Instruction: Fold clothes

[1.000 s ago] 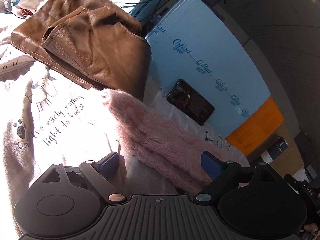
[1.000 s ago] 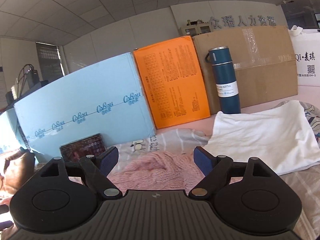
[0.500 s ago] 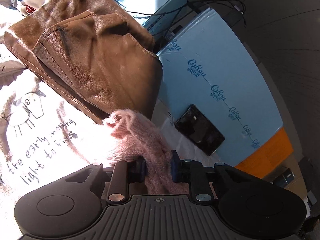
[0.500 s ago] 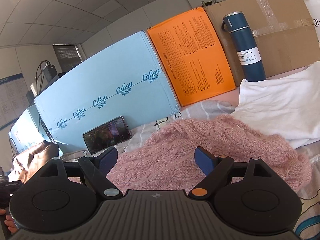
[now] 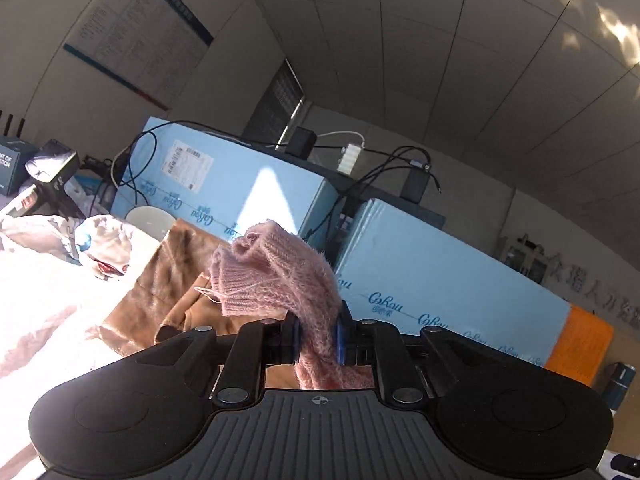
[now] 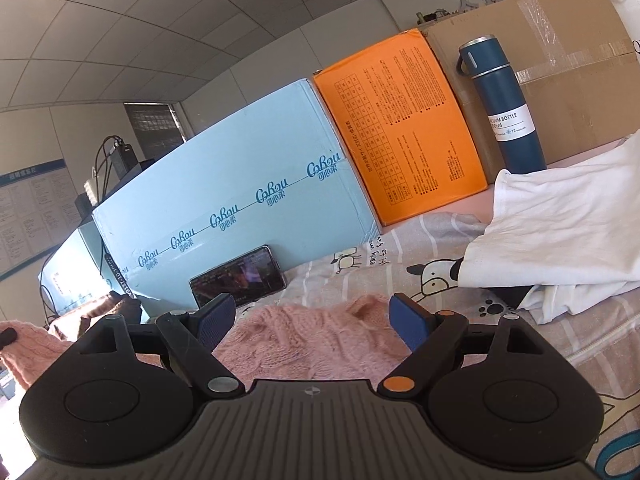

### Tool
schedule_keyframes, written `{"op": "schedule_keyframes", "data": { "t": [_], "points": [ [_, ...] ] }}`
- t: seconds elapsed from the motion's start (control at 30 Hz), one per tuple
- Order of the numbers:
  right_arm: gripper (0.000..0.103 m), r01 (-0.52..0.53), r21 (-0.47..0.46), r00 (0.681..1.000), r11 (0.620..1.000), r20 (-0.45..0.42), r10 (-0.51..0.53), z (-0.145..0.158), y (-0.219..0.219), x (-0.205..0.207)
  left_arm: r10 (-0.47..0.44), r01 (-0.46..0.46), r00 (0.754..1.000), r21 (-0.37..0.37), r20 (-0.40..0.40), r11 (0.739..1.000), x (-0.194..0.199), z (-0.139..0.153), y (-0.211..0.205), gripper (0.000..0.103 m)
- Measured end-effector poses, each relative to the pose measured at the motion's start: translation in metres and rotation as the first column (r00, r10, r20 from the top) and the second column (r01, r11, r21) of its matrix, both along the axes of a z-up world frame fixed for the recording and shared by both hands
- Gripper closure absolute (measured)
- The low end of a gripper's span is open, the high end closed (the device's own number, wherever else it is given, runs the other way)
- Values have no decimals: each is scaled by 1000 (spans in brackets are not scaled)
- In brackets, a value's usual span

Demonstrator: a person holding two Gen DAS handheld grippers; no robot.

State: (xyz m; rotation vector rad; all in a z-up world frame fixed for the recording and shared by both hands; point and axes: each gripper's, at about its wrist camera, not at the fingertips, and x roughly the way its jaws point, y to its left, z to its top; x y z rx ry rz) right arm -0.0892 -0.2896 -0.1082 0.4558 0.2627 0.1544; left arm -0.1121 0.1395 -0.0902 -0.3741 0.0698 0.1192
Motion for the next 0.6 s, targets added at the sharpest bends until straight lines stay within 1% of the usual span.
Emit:
{"op": "schedule_keyframes", "data": {
  "t": [0.03, 0.1, 0.2, 0.33, 0.43, 0.47, 0.5, 0.53, 0.57, 0.6],
  "points": [
    [20, -12, -3, 1000, 1000, 0, 12, 0, 1, 0, -5, 6, 1000, 20, -17, 1000, -1, -1, -3, 88],
    [20, -31, -13, 999, 999, -5, 31, 1, 4, 1, -47, 49, 999, 68, -27, 996, 0, -3, -17, 88],
    [20, -35, -30, 999, 999, -22, 34, 0, 6, 3, -129, 136, 990, 157, -51, 978, 3, -5, -49, 87],
    [20, -38, -33, 999, 999, -30, 37, -1, 7, 4, -254, 274, 961, 254, -109, 928, 9, -14, -95, 84],
    [20, -44, -34, 999, 998, -33, 43, -2, 7, 4, -329, 363, 930, 286, -161, 887, 13, -26, -119, 80],
    [20, -47, -35, 998, 998, -34, 45, -2, 7, 3, -352, 391, 919, 282, -180, 876, 15, -29, -125, 75],
    [20, -49, -35, 998, 998, -34, 48, -2, 7, 3, -374, 418, 906, 275, -199, 866, 17, -32, -130, 64],
    [20, -51, -36, 998, 998, -34, 50, -2, 7, 3, -398, 445, 892, 263, -212, 856, 18, -35, -133, 58],
    [20, -53, -37, 998, 998, -35, 51, -2, 8, 3, -425, 471, 879, 247, -218, 847, 18, -37, -135, 43],
    [20, -54, -38, 998, 998, -35, 52, -2, 8, 3, -451, 496, 864, 231, -223, 837, 17, -38, -137, 31]
  ]
}}
